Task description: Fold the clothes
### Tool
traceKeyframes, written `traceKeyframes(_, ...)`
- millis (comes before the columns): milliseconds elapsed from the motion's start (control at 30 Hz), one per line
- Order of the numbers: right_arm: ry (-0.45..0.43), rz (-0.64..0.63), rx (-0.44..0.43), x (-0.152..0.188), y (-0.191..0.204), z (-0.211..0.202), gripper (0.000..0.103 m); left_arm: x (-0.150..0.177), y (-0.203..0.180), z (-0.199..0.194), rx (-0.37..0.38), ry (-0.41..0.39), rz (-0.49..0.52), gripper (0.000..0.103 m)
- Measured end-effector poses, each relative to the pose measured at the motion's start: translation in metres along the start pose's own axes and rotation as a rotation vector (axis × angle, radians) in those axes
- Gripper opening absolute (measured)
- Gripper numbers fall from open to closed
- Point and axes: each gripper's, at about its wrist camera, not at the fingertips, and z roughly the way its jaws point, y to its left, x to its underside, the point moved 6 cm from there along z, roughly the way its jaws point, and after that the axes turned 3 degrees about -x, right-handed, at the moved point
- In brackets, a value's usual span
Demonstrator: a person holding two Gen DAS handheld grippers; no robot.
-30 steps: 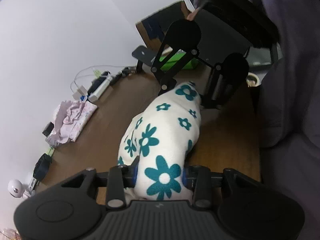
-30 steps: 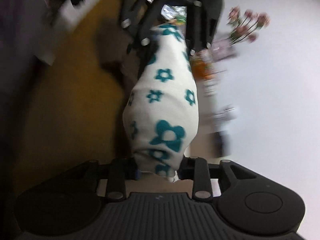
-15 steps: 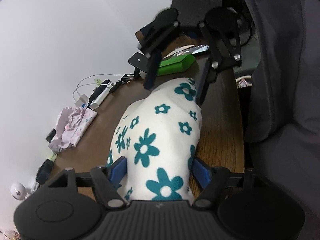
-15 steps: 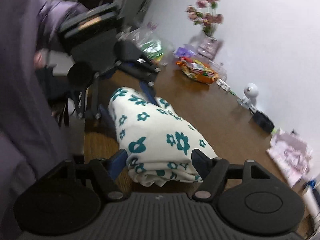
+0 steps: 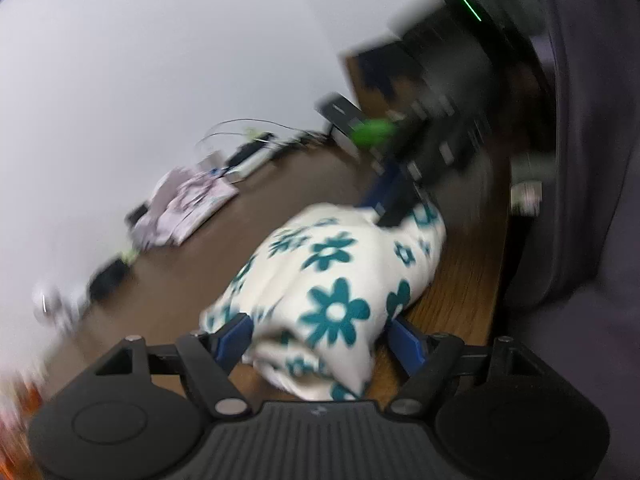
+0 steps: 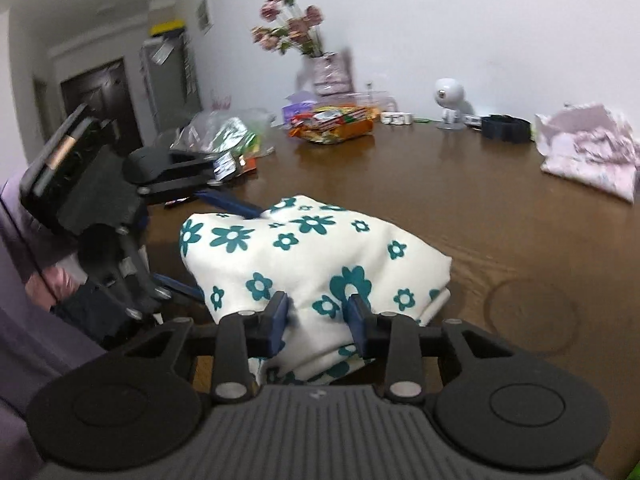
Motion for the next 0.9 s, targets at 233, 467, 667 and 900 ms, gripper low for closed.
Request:
traceKeyframes(233, 0.006, -0.071, 0.038, -0.005, 0.005, -0.005, 0.035, -0.006, 0.039, -0.037, -0.079, -0.140, -0.526, 0.088)
traceKeyframes(467, -0.012, -0.044, 0.052, -0.022, 0.001, -0.038, 0.073, -0.002, 0.003, -0.024, -0.046, -0.094, -0.478, 0.088)
traceKeyframes(667, 0.068, -0.025, 0.040, 0.002, 0.012, -0.015, 0.029, 0.004, 0.000, 0.001, -0.055, -0.034, -0.478, 0.056)
traceKeyframes(900, 0.088, -0.024, 0.113, -0.017, -0.010, 0.002, 0.026, -0.001, 0.028, 0.028, -0.045, 0.051, -0.548, 0.060)
